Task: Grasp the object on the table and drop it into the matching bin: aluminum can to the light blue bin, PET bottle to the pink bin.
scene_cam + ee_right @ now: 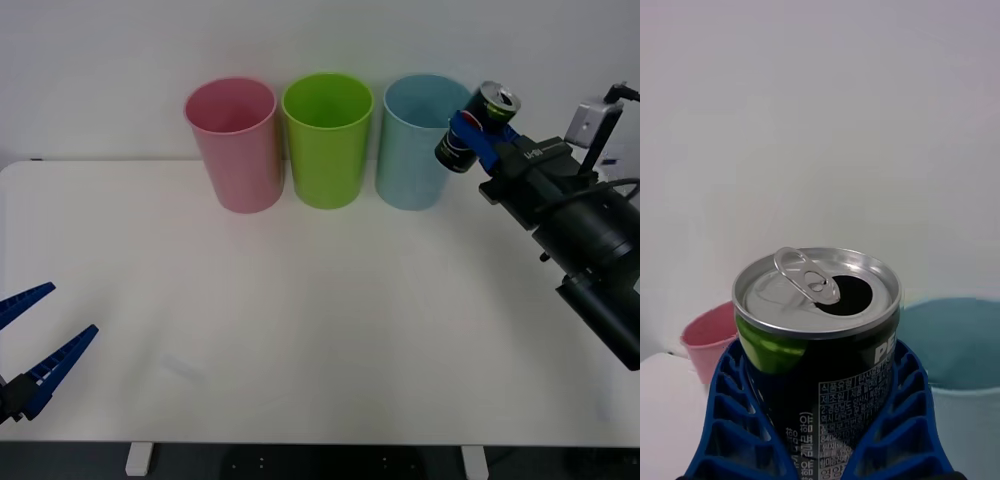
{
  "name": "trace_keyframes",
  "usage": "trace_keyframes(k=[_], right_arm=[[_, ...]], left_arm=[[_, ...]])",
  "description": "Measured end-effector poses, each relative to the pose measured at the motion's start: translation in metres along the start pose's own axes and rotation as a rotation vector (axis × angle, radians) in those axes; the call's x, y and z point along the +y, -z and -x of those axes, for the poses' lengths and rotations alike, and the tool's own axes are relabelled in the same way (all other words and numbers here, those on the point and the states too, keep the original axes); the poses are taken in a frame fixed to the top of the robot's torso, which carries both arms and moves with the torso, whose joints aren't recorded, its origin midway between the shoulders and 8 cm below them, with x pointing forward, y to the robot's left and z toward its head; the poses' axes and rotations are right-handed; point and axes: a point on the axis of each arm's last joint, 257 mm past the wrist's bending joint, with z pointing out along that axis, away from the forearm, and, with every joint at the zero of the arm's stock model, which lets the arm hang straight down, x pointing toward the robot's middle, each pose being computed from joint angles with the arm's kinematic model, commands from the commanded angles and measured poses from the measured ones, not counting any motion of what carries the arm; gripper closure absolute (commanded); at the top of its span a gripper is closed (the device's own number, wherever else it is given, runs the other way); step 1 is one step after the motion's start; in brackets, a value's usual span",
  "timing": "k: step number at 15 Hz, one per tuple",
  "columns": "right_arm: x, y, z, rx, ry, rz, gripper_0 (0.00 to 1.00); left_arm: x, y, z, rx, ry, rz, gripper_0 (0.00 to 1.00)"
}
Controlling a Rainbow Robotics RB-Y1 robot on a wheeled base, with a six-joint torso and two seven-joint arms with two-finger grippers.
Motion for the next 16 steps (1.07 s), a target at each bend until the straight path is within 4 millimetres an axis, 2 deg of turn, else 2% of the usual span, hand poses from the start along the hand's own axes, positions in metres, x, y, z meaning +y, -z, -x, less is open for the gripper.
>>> trace_keyframes(k=[4,8,13,16], right_arm=[[-0.036,-0.033,0.014,0.001,0.073,-0.045,1.00],[-0.068,-0.067,0.018,0.024,0.107,-0.090,1.00],[-0.102,-0.108,0.013,0.058,0.105,-0.150,1.00],[-0.119,-0.131,0.003,0.086,0.103,-0.209,1.00]], left_arm=[[0.000,0.000,0.000,0.000,0.000,0.000,0.00],[0.000,0.000,0.000,0.000,0.000,0.000,0.00],[0.000,0.000,0.000,0.000,0.000,0.000,0.00],[0.000,0.000,0.000,0.000,0.000,0.000,0.00]])
